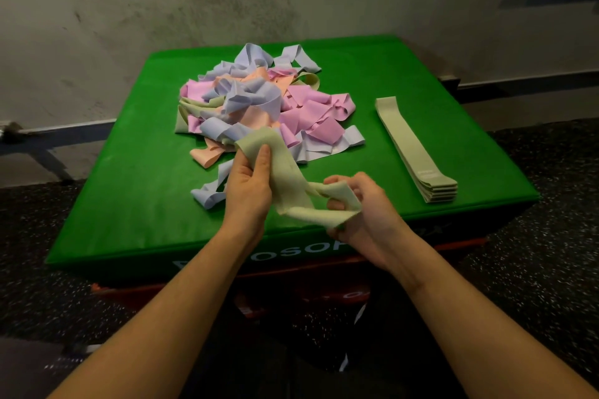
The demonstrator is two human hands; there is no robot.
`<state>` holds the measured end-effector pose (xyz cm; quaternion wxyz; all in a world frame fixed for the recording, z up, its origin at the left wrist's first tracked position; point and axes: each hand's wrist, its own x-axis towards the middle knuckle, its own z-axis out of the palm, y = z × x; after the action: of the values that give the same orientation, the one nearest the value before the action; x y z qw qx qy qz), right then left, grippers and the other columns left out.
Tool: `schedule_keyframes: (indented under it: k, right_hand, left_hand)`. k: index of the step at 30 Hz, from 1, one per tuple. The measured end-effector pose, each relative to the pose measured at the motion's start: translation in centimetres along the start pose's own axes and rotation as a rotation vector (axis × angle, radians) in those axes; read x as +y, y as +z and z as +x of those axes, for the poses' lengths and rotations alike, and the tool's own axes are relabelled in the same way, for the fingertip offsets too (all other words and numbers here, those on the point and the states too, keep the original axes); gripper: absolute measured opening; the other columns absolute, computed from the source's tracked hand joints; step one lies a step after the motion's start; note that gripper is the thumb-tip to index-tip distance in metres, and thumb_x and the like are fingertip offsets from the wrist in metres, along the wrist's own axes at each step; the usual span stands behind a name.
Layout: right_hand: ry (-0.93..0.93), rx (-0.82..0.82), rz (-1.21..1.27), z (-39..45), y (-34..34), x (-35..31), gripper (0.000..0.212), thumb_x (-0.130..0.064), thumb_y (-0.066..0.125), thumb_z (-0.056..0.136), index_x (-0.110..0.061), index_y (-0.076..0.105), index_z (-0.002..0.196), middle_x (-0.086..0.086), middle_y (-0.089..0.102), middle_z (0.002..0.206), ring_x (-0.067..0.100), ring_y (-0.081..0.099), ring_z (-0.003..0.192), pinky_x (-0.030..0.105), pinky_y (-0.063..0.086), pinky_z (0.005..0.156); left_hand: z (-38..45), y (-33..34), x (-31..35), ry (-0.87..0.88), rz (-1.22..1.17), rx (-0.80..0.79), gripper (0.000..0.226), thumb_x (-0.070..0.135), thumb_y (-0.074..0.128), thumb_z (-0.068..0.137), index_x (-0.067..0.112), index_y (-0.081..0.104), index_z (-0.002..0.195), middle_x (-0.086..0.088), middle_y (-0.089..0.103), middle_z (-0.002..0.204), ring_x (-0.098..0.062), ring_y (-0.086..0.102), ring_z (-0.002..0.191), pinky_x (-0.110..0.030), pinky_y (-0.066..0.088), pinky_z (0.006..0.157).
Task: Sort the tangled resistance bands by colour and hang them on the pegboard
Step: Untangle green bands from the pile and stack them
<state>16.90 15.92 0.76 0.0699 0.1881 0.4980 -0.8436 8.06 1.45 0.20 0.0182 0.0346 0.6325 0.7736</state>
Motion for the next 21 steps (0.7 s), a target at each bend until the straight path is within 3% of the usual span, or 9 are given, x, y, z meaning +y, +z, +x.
schedule_keyframes:
  k: [4,7,10,13,16,19,21]
  right_hand:
    - [-0.054,0.034,-0.197,-0.1,-0.2,0.4,0.010,-0.022,0.058,0.091,-0.018,0.053,0.099,0.002,0.046,0.088,0.013,0.048,0.073,0.027,0.042,0.055]
    - [-0.049,0.037,-0.252,-0.2,-0.5,0.5,0.013,-0.016,0.065,0.091,-0.019,0.056,0.100,0.006,0.061,0.091,0.016,0.058,0.075,0.029,0.048,0.056]
    - [-0.149,0.108,-0.522,-0.1,-0.9,0.6,0.016,-0.021,0.070,0.090,-0.026,0.063,0.103,0.003,0.073,0.099,0.015,0.067,0.085,0.032,0.053,0.074]
    - [-0.289,0.066,-0.595,-0.5,-0.3,0.7,0.017,-0.027,0.069,0.091,-0.029,0.068,0.108,-0.007,0.072,0.107,0.004,0.067,0.100,0.020,0.053,0.083]
    - [-0.323,-0.046,-0.554,-0.9,1.1,0.6,0.029,-0.021,0.073,0.087,-0.018,0.069,0.116,-0.003,0.074,0.105,0.005,0.069,0.096,0.019,0.055,0.078]
    - [-0.339,0.017,-0.579,-0.2,1.2,0.8,0.026,-0.009,0.074,0.086,-0.014,0.070,0.111,0.009,0.074,0.099,0.018,0.070,0.088,0.024,0.057,0.079]
    - [-0.282,0.062,-0.445,0.2,1.1,0.7,0.019,-0.004,0.071,0.087,-0.013,0.069,0.103,0.012,0.071,0.091,0.014,0.068,0.077,0.024,0.056,0.069]
  left_hand:
    - [-0.3,0.4,0.2,0.067,0.057,0.022,0.011,0.027,0.050,0.103,0.032,0.059,0.103,0.019,0.067,0.090,0.006,0.062,0.082,-0.023,0.051,0.079]
    - [-0.4,0.4,0.5,0.088,0.079,0.035,0.012,0.030,0.049,0.103,0.038,0.058,0.106,0.017,0.066,0.096,0.005,0.063,0.087,-0.024,0.052,0.080]
    - [-0.6,0.4,0.7,0.119,0.098,0.034,0.013,0.031,0.049,0.103,0.039,0.057,0.110,0.015,0.066,0.098,0.003,0.063,0.088,-0.021,0.053,0.079]
    - [-1.1,0.9,1.0,0.183,0.152,0.022,0.010,0.028,0.047,0.104,0.033,0.054,0.109,0.011,0.063,0.093,0.009,0.060,0.076,-0.012,0.048,0.067]
    - [-1.4,1.4,1.0,0.206,0.201,0.018,0.008,0.028,0.046,0.104,0.029,0.051,0.110,0.013,0.060,0.095,0.014,0.057,0.078,-0.006,0.044,0.069]
    - [-1.6,1.6,1.0,0.173,0.220,0.021,0.018,0.031,0.045,0.104,0.024,0.050,0.120,0.014,0.060,0.099,0.015,0.058,0.080,-0.005,0.045,0.068]
    - [-1.5,1.6,0.9,0.138,0.191,0.006,0.029,0.032,0.046,0.104,0.022,0.048,0.131,0.011,0.063,0.107,0.009,0.061,0.089,-0.011,0.049,0.075]
